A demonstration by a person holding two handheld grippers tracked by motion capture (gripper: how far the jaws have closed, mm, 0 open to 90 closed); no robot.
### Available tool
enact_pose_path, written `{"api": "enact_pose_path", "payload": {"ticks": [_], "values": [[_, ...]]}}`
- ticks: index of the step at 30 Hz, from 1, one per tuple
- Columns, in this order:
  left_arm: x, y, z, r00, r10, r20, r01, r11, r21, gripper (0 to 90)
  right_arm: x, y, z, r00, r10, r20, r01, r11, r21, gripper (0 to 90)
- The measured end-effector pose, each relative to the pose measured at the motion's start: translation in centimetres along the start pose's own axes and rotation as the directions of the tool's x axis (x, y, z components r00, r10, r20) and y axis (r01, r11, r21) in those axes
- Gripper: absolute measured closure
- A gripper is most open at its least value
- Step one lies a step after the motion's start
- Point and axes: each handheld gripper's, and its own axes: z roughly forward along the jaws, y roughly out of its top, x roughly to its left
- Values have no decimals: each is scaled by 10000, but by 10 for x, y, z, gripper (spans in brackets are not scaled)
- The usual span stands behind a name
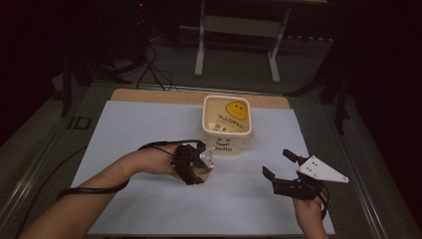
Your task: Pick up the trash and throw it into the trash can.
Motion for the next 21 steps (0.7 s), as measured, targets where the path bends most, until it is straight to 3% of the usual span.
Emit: {"api": "enact_pose_path", "payload": {"ticks": [10,21], "values": [[4,1,26,9998,134,136,-141,9987,486,755,0,-1,1,10000,-25,-27,25,9999,106,128],[5,-5,30,10000,52,83,-55,9991,427,862,0,-1,1,9999,-58,86,57,9999,92,128]]}}
